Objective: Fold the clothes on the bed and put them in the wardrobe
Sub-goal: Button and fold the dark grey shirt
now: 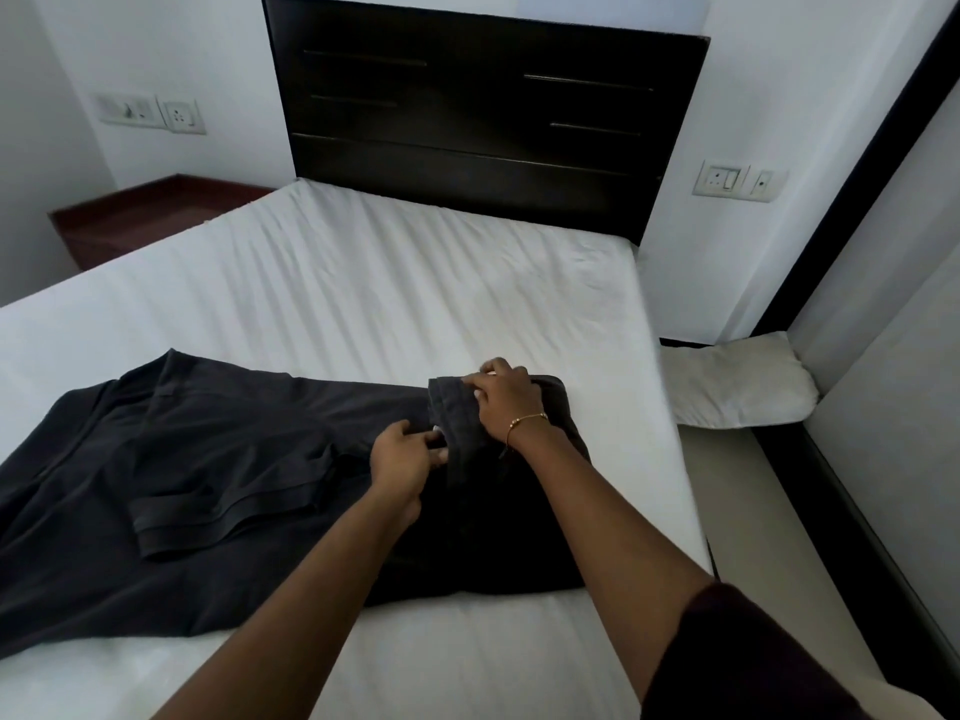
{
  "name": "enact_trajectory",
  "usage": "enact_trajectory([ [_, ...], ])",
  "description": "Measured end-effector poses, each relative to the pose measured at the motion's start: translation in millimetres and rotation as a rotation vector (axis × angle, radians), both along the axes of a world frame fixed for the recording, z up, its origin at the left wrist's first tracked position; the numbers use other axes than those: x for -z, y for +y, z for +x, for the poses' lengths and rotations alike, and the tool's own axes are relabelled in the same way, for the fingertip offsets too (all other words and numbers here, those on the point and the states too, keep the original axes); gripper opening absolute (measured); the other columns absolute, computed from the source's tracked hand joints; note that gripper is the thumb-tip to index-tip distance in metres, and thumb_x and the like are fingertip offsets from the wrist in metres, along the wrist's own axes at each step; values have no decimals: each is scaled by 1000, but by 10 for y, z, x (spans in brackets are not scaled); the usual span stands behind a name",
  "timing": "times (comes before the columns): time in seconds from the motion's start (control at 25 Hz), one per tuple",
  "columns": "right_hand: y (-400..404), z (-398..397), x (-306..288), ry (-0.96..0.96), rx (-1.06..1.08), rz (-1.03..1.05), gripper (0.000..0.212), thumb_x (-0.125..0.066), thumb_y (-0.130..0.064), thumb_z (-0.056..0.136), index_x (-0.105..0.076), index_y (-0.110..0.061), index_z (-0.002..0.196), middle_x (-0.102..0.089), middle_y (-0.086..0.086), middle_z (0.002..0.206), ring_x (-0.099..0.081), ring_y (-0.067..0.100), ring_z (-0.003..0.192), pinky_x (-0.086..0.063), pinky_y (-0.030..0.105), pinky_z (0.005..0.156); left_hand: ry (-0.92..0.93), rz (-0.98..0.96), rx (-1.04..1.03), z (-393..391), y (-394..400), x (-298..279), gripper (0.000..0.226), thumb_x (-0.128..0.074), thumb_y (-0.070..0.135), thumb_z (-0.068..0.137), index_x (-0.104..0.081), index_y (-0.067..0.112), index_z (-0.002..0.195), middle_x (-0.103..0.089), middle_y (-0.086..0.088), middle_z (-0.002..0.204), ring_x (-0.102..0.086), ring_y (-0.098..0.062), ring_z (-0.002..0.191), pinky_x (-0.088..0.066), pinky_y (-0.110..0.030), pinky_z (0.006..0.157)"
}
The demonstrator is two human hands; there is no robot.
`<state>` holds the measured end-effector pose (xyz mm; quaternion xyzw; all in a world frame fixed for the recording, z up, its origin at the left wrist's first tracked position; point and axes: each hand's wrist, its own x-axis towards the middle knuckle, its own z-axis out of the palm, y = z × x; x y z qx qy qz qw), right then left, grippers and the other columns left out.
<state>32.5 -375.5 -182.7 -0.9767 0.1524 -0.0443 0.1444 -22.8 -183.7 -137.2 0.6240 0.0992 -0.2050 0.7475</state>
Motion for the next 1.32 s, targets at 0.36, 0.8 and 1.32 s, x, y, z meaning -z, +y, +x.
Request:
enact_trajectory([
  [0.36, 101, 153, 70, -56, -410, -22, 37, -79, -5, 115, -94, -36, 127, -55, 5, 135, -51, 30, 125, -64, 59, 106, -117, 150, 103, 282, 47, 68, 19, -65, 4, 101, -72, -7, 115, -76, -20, 86, -70, -22, 64, -64, -32, 65],
  [0.8, 157, -164, 426, -450, -25, 535, 28, -97, -23, 111, -80, -6, 126, -84, 13, 101, -73, 16, 89, -62, 32, 87, -127, 344, 217, 494, -125, 61, 35, -65, 27, 101, -65, 8, 71, -55, -7, 61, -42, -12, 42, -32, -22, 40],
  [1.32, 151, -51, 266, -435, 57, 356, 47, -77, -3, 116, -82, -9, 162, -95, 17, 118, -83, 34, 116, -80, 54, 115, -376, 330, 46, 238, -180, -50, 44, -59, 28, 107, -48, 11, 68, -51, -5, 62, -52, -20, 56, -48, -36, 60],
])
